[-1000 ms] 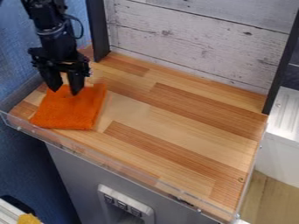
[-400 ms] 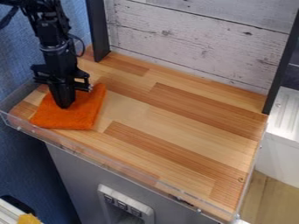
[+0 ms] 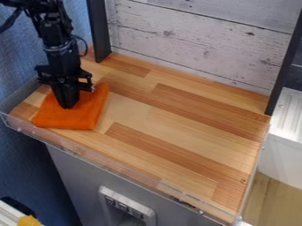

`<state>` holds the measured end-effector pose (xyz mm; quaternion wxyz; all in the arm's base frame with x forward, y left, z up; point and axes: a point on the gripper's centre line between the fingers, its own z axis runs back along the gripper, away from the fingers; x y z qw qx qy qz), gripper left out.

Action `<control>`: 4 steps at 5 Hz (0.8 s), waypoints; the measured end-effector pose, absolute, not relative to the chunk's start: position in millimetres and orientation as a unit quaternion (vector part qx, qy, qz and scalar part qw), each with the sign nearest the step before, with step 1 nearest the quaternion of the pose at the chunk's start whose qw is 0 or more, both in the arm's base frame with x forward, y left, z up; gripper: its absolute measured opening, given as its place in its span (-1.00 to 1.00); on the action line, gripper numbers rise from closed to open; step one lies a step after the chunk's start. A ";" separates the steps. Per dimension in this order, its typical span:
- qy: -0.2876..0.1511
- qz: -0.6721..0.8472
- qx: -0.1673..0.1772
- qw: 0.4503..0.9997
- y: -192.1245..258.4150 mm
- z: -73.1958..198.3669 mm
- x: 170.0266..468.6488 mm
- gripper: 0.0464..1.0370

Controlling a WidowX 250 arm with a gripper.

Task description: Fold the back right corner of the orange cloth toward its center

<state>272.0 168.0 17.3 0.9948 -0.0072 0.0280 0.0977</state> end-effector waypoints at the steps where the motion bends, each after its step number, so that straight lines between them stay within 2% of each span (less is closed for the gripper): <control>1: 0.030 0.088 -0.018 0.996 165.7 28.5 280.4 -0.11; 2: 0.023 0.067 -0.020 0.997 151.5 42.6 300.8 0.21; 3: 0.006 0.057 -0.015 0.998 140.0 51.2 309.5 -0.37; 4: -0.010 0.057 -0.008 0.998 132.9 53.9 306.8 -0.79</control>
